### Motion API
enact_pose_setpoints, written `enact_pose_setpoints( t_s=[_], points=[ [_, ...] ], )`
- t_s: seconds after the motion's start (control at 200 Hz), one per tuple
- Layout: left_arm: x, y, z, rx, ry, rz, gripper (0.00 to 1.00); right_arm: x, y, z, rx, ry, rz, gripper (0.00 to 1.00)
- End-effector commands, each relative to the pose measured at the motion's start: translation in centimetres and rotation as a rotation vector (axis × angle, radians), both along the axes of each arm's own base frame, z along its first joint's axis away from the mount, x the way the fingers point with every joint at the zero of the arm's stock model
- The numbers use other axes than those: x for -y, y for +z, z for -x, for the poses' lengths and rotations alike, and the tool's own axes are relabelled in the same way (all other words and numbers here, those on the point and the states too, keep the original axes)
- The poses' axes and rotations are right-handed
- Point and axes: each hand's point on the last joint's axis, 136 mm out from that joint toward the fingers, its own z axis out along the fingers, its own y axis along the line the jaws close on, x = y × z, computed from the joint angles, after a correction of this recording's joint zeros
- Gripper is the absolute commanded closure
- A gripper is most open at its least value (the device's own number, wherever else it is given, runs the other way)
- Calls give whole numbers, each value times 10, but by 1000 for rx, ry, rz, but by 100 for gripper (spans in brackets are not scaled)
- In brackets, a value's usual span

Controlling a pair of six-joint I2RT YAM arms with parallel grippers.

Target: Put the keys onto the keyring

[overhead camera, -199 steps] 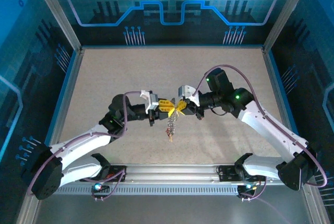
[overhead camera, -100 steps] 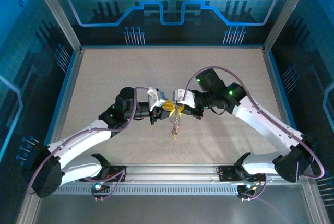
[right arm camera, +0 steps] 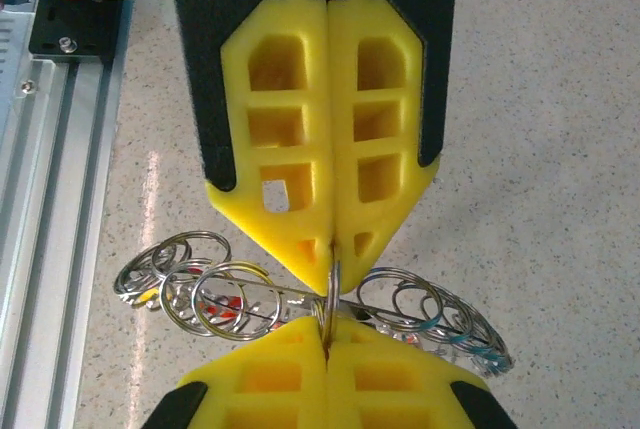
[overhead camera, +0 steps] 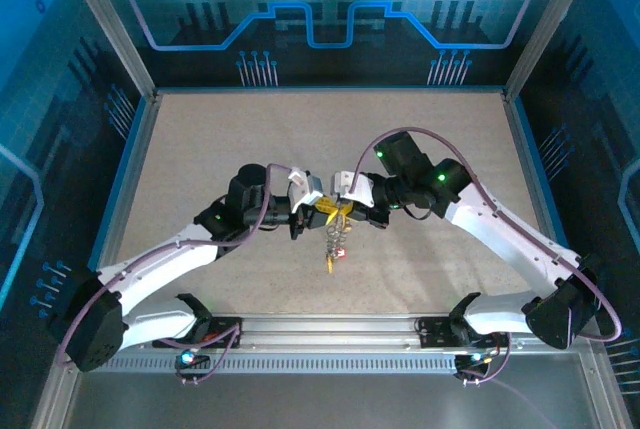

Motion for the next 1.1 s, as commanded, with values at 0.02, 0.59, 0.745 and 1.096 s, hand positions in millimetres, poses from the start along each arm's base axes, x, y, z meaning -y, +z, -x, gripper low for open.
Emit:
enact_pose_setpoints(
  t_s=[0.02,0.59,0.745,1.096],
  points=[
    [3,20,9,70,-50,43,100,-14,25,9,12,59,-102,100],
    [-4,59,21,225,-46,289,100,-3,34,10,-60,13,-251,82],
    [-7,63,21,257,-30,320,100,0,31,8,-67,-1,-258,86],
    [-4,63,21,245,-50,341,100,-7,43,8,-77,34,-318,92]
  ],
)
